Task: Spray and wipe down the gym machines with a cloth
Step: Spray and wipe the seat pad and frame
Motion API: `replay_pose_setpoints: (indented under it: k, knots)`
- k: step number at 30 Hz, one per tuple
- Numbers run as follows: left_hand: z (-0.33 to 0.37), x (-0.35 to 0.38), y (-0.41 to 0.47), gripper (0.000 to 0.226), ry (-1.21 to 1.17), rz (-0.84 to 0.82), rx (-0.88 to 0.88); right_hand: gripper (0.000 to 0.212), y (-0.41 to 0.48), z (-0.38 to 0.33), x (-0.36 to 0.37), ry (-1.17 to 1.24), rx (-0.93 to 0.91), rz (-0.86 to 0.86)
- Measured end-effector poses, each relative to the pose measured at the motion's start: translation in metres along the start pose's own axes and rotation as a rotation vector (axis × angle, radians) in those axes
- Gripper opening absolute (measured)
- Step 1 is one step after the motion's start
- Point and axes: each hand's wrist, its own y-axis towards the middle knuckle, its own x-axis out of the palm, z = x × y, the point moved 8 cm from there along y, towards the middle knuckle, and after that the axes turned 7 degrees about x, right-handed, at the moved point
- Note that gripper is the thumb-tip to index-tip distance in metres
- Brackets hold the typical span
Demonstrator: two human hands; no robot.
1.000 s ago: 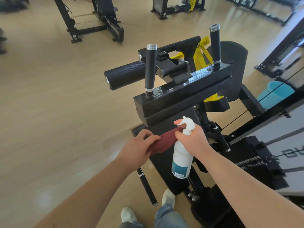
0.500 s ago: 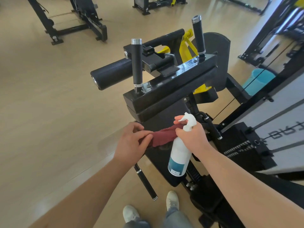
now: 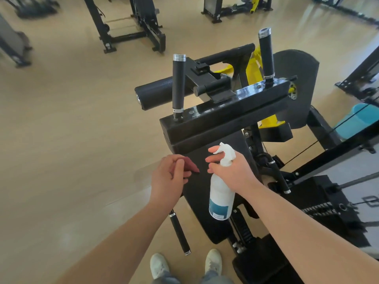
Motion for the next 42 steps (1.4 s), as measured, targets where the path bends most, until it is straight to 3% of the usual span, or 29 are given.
replay_pose_setpoints:
  k: [5, 10, 15, 18, 21, 24, 26, 30, 32, 35, 38, 42]
  knots:
    - [0.013, -0.001, -0.001, 0.031, -0.041, 0.038, 0.108, 0.043, -0.007, -0.012, 0.020, -0.077, -0.092, -0.136]
    - [0.019, 0.000, -0.002, 0.033, -0.030, 0.005, 0.167, 0.027, -0.011, -0.025, 0.023, 0.024, -0.110, -0.161]
    - [0.037, 0.011, -0.011, 0.055, 0.176, -0.138, 0.563, 0.033, -0.019, -0.041, 0.016, 0.103, -0.179, -0.191]
    - [0.028, 0.018, -0.010, 0.056, 0.282, -0.156, 0.666, 0.040, -0.020, -0.040, 0.014, 0.230, -0.180, -0.235]
    - [0.030, 0.010, -0.005, 0.057, 0.373, 0.017, 0.702, 0.041, -0.019, -0.032, 0.017, 0.218, -0.153, -0.208]
    - [0.039, -0.003, -0.001, 0.032, 0.507, 0.172, 0.810, 0.036, -0.019, -0.019, 0.014, 0.224, -0.115, -0.118]
    - [0.037, 0.003, 0.008, 0.010, 0.737, 0.043, 0.804, 0.035, -0.018, -0.010, 0.007, 0.229, -0.083, -0.073]
    - [0.011, 0.032, 0.014, 0.040, 1.062, -0.314, 0.873, 0.046, -0.019, 0.005, -0.006, 0.208, -0.037, -0.026]
    - [-0.001, 0.041, 0.015, 0.068, 1.276, -0.343, 0.963, 0.045, -0.019, 0.010, -0.012, 0.223, -0.015, -0.012]
    - [-0.012, 0.044, 0.029, 0.087, 1.488, -0.385, 0.990, 0.036, -0.018, 0.019, -0.021, 0.229, 0.023, 0.016]
    - [-0.011, 0.051, 0.040, 0.091, 1.690, -0.399, 1.063, 0.030, -0.016, 0.027, -0.027, 0.225, 0.060, 0.039]
    - [-0.007, 0.058, 0.050, 0.087, 1.728, -0.515, 1.120, 0.027, -0.012, 0.035, -0.030, 0.228, 0.102, 0.080]
